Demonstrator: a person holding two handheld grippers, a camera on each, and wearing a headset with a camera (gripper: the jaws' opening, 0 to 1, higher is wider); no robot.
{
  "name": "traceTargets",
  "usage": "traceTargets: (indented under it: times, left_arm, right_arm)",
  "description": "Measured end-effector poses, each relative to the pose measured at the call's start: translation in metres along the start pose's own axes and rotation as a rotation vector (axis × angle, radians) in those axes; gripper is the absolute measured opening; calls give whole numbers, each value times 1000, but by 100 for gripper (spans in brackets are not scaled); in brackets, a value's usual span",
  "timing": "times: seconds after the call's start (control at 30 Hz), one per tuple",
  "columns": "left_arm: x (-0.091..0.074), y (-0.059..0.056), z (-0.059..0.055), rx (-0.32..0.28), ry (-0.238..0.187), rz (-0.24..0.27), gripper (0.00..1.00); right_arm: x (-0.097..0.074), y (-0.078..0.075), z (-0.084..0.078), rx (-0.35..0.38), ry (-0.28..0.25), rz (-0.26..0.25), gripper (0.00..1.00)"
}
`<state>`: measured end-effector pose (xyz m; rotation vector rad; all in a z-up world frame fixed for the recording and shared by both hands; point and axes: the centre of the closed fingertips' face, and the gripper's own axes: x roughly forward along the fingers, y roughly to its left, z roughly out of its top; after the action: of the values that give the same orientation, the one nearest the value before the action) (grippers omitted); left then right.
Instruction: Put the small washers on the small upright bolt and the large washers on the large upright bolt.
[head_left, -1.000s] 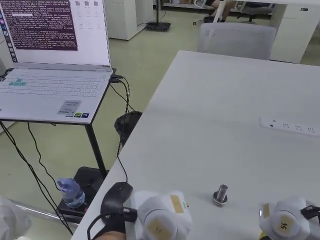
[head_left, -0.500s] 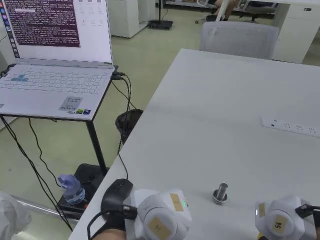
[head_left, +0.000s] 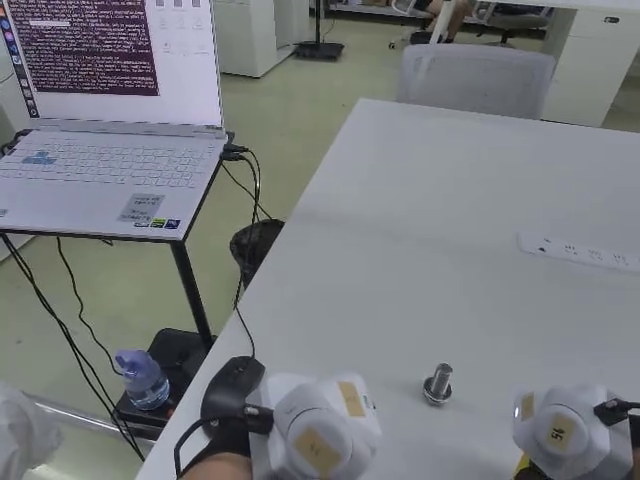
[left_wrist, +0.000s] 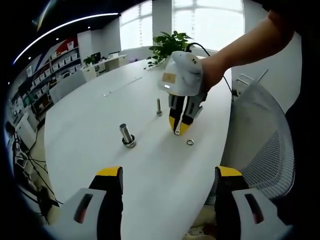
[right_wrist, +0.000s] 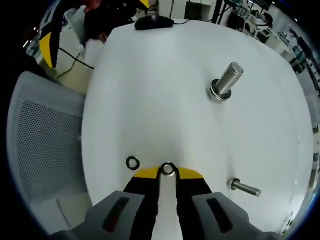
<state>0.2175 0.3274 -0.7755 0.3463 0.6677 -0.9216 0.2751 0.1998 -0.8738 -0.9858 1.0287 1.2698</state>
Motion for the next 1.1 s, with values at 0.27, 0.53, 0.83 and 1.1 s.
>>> traceTargets:
  times: [0.27,0.53,0.83,1.1]
  left_arm:
    - [4,-6,1,4,6,-6,74]
    - [5,-4,4,4,6,9,76]
    - [6,-8,3,9,19,11,77]
    - [6,-7,1,-10,24,27,76]
  right_arm:
    - [-16,-9,-14,57,-12,-5,13]
    - [-37,-19,-30,97,-11,-17,13]
    - [-53,-27,-37,110,-15,-25,13]
    - [-63,-47,-36,124,-21,-44,13]
